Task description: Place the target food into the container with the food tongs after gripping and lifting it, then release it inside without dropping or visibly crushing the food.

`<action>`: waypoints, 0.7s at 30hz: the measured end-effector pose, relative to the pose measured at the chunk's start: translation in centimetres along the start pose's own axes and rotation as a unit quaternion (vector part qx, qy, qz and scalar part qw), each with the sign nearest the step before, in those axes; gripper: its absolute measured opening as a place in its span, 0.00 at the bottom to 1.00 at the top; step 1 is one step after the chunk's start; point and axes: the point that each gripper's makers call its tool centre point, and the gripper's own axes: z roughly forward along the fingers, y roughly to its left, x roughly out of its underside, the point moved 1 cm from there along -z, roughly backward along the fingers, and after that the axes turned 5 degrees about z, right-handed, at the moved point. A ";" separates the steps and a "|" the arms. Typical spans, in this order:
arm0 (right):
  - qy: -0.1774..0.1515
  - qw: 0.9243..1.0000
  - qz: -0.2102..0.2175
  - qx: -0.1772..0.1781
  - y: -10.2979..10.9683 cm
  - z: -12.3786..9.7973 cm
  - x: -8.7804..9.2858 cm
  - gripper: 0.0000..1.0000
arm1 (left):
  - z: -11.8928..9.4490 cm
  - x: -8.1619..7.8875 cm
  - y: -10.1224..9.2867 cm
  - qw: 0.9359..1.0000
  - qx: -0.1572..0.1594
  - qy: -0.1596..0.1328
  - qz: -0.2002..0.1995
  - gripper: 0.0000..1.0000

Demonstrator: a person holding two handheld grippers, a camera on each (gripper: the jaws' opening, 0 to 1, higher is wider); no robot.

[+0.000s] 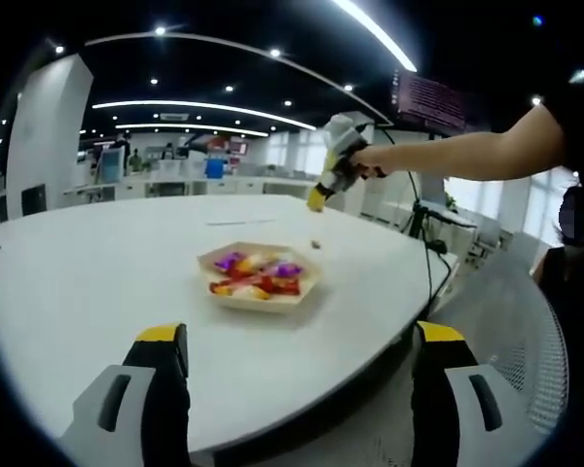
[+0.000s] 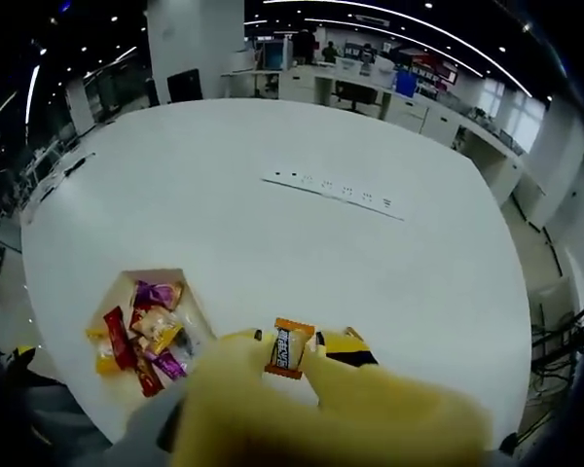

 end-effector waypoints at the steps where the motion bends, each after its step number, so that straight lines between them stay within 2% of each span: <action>1: -0.001 1.000 -0.002 -0.001 0.3 0.0 -0.1 0.20 | 0.0 0.0 0.0 1.000 0.000 0.000 0.000 0.91; 9: -0.003 0.999 -0.027 -0.028 3.9 0.5 -0.7 0.21 | -0.1 0.0 -0.1 1.000 -0.001 0.000 -0.001 0.91; 17: 0.001 0.998 -0.044 -0.051 6.9 1.1 -0.5 0.21 | -0.1 0.0 0.0 1.000 -0.003 -0.002 -0.003 0.91; 21: 0.000 0.996 -0.054 -0.064 7.9 1.5 -1.1 0.21 | -0.1 0.0 0.0 1.000 -0.004 -0.002 -0.003 0.91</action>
